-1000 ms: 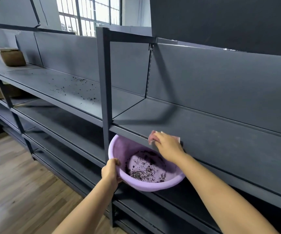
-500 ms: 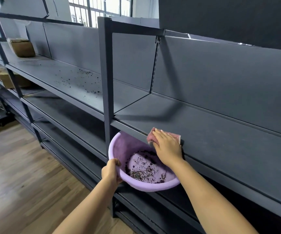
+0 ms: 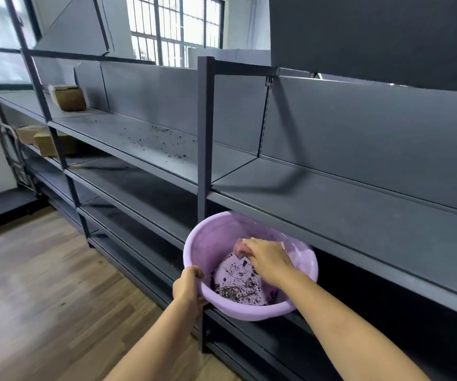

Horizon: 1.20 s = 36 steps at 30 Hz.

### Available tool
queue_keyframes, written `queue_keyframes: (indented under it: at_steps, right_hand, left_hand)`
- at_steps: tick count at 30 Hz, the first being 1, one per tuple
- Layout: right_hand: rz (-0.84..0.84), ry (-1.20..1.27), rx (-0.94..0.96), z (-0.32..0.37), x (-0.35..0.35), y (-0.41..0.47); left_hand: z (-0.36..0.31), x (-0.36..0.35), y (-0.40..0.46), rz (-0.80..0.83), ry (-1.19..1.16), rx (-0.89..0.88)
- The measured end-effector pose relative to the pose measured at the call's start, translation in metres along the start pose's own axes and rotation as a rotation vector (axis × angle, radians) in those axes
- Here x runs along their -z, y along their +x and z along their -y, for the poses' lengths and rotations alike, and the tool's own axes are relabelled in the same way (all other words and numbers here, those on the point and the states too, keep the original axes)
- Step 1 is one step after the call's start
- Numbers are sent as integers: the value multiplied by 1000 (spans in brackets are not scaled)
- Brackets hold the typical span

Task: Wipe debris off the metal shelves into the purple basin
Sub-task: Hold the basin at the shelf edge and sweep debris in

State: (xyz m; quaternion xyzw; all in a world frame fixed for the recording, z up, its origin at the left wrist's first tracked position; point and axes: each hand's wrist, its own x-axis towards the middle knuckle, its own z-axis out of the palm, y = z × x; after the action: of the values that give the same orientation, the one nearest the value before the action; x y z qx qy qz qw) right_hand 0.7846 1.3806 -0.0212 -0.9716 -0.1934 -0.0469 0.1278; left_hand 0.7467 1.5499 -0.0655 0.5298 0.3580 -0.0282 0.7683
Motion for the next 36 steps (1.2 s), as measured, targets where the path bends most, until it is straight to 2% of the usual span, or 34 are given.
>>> queue_keyframes:
  at_steps: [3, 6, 12, 17, 21, 27, 36]
  right_hand:
    - [-53, -16, 57, 32, -7, -20]
    - [-67, -171, 104, 54, -1, -40]
    - [-155, -307, 27, 71, 14, -76]
    - [-170, -440, -21, 80, 43, -100]
    - [-201, -532, -90, 72, 77, -112]
    - [-332, -497, -202, 41, 116, -128]
    - [-359, -493, -340, -21, 145, -151]
  left_hand:
    - [0, 36, -15, -2, 27, -10]
    - [1, 70, -28, -20, 42, -37]
    - [-6, 120, -60, -33, 58, -88]
    - [-28, 132, -89, 4, -6, -115]
    - [-53, 117, -103, 50, -33, -166]
    - [-82, 73, -109, 130, -37, -187]
    - [-95, -24, -123, 222, 4, -246]
